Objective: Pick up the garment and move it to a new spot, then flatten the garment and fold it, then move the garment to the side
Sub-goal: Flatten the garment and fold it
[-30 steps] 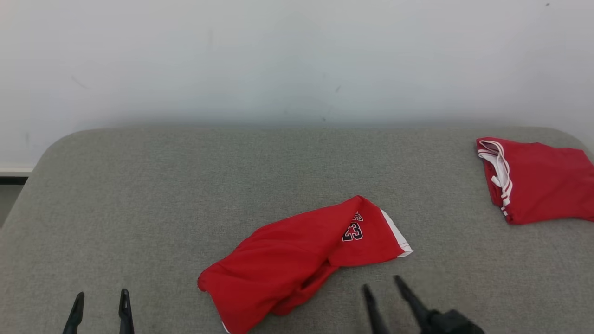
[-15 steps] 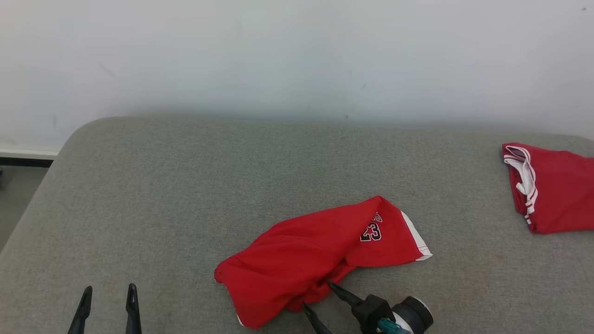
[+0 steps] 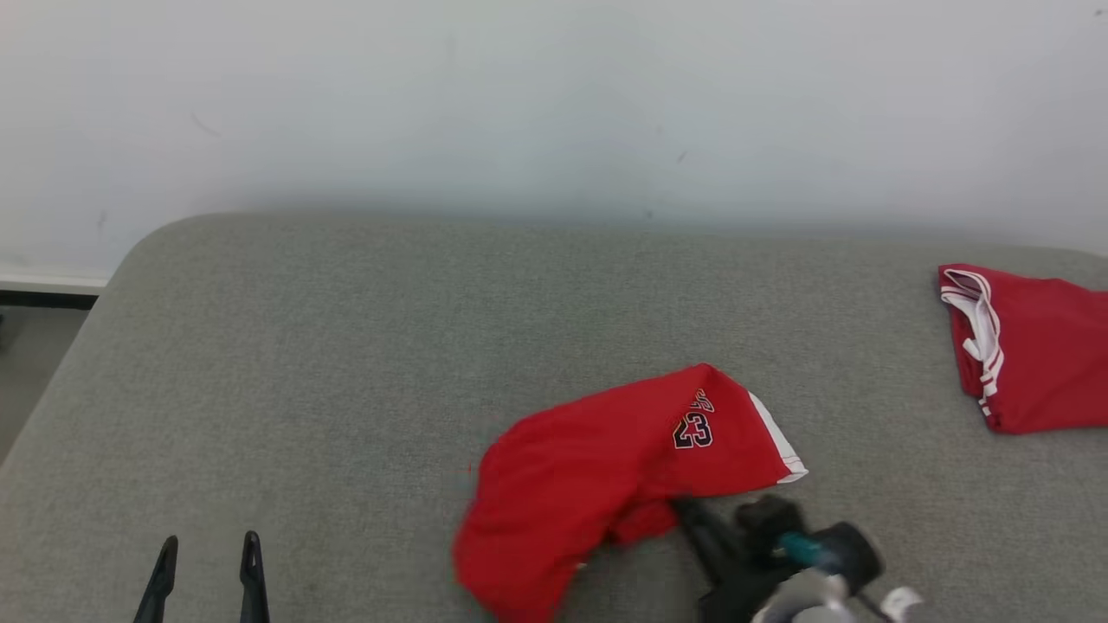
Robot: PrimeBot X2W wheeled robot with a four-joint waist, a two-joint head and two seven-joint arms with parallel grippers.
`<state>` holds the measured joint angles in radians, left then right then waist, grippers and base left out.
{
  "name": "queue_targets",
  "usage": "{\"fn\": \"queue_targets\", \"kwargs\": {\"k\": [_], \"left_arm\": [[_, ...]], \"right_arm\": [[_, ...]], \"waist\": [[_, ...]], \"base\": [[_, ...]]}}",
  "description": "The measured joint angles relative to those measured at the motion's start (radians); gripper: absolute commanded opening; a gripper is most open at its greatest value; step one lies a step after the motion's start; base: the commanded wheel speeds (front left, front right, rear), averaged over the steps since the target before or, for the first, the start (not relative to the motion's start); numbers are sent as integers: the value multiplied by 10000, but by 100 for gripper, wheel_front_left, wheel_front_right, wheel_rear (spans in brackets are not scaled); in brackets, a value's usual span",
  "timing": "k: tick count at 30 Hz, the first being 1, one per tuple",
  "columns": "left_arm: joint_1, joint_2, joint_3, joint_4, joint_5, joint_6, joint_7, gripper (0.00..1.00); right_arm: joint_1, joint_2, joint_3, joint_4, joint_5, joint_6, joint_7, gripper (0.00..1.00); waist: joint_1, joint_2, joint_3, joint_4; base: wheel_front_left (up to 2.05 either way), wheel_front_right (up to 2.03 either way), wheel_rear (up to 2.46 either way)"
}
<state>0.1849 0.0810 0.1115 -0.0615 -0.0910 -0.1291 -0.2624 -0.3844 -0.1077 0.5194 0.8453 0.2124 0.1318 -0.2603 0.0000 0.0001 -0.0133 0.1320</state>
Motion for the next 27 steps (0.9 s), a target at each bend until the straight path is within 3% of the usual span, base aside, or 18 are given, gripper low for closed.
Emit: {"fn": "queue_targets", "kwargs": {"k": [3, 6, 7, 8, 9, 19, 27], "left_arm": [[1, -71, -56, 40, -31, 0, 0, 100], [1, -102, -54, 96, -75, 0, 0, 100], [2, -107, -67, 111, -77, 0, 0, 100], [3, -115, -77, 128, -79, 0, 0, 100], [8, -127, -96, 140, -79, 0, 0, 100], [27, -176, -251, 205, -88, -2, 0, 100], [25, -134, -407, 236, -104, -2, 0, 100]], "right_arm": [[469, -897, -1072, -909, 148, 0, -13, 0], [968, -1260, -1528, -1306, 215, 0, -13, 0], [1055, -1304, -1544, -1336, 320, 0, -12, 35], [1131, -1312, -1569, -1373, 477, 0, -12, 93], [1168, -1335, -1574, -1480, 527, 0, -10, 100], [1885, -1425, -2286, -3965, 491, 0, -31, 100], [2729, -1012, -1592, -4201, 1001, 0, 330, 100]], "waist": [[0, 0, -51, -198], [0, 0, -97, -341], [0, 0, -110, -392], [0, 0, -121, -445], [0, 0, -132, -496], [0, 0, -267, -683], [0, 0, -307, -389]], "base": [[0, 0, 0], [0, 0, 0], [0, 0, 0], [0, 0, 0], [0, 0, 0], [0, 0, 0], [0, 0, 0]]}}
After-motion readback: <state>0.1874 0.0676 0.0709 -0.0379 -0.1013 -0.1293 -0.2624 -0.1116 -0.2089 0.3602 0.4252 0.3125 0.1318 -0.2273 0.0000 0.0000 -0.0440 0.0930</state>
